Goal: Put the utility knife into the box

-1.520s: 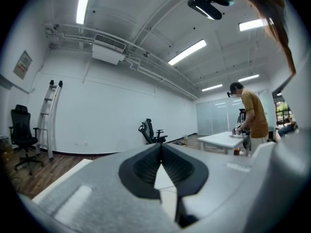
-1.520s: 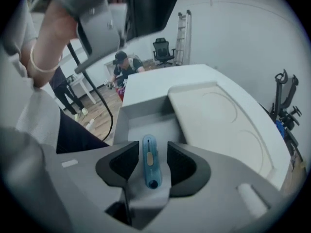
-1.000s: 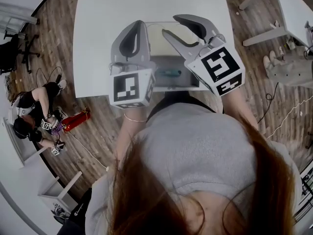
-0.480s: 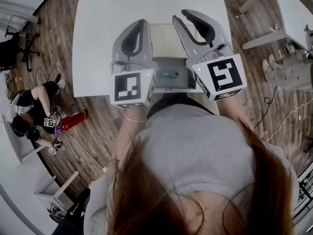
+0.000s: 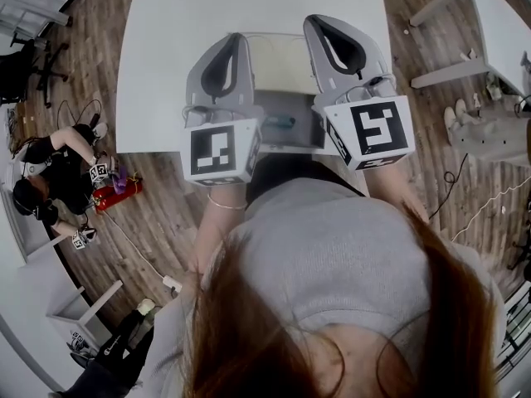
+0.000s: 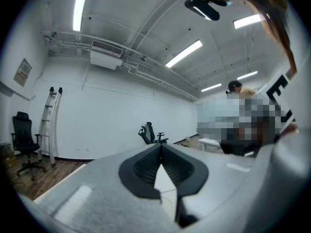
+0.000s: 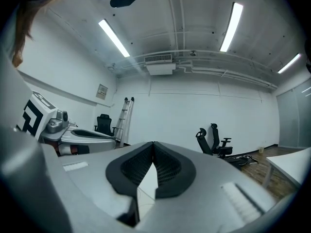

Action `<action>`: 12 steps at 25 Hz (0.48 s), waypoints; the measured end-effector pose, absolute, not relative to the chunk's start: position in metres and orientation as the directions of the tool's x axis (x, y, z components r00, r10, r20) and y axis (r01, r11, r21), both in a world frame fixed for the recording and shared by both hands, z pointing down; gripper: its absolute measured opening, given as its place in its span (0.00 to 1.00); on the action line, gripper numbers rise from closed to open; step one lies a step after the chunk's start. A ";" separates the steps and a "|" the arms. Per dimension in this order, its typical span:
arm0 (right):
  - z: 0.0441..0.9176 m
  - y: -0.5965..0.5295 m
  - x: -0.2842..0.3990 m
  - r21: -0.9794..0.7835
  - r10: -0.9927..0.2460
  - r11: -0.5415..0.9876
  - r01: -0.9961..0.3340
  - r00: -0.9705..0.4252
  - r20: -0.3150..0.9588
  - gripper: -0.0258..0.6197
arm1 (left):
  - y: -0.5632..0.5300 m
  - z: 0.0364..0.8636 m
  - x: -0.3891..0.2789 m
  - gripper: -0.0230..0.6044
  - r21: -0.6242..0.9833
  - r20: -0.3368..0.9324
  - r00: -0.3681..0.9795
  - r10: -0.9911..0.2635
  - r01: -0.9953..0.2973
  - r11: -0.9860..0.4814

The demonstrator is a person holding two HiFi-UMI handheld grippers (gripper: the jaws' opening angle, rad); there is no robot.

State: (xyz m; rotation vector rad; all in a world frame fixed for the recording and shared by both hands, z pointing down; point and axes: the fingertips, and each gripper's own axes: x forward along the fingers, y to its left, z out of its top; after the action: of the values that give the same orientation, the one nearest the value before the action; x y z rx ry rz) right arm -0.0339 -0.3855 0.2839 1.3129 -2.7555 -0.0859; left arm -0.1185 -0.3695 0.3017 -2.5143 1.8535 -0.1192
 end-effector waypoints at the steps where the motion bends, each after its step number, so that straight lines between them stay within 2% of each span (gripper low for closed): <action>1: 0.284 -0.384 -0.033 0.086 -0.774 0.633 -0.770 -0.631 0.051 0.04 | -0.367 0.301 -0.117 0.03 -0.060 0.048 0.292 -0.955 -0.954 -0.295; 6: 0.279 -0.377 -0.025 0.076 -0.782 0.623 -0.779 -0.623 0.016 0.04 | -0.356 0.299 -0.113 0.03 -0.080 0.040 0.288 -0.957 -0.954 -0.291; 12: 0.287 -0.357 -0.023 0.093 -0.787 0.616 -0.782 -0.615 0.039 0.04 | -0.337 0.295 -0.112 0.03 -0.088 0.033 0.295 -0.955 -0.951 -0.297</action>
State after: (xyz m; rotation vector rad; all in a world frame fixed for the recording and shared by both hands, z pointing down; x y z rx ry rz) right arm -0.0231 -0.3571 0.2869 1.3400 -2.7551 -0.1017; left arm -0.1123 -0.3366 0.2952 -2.4865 1.8307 -0.1221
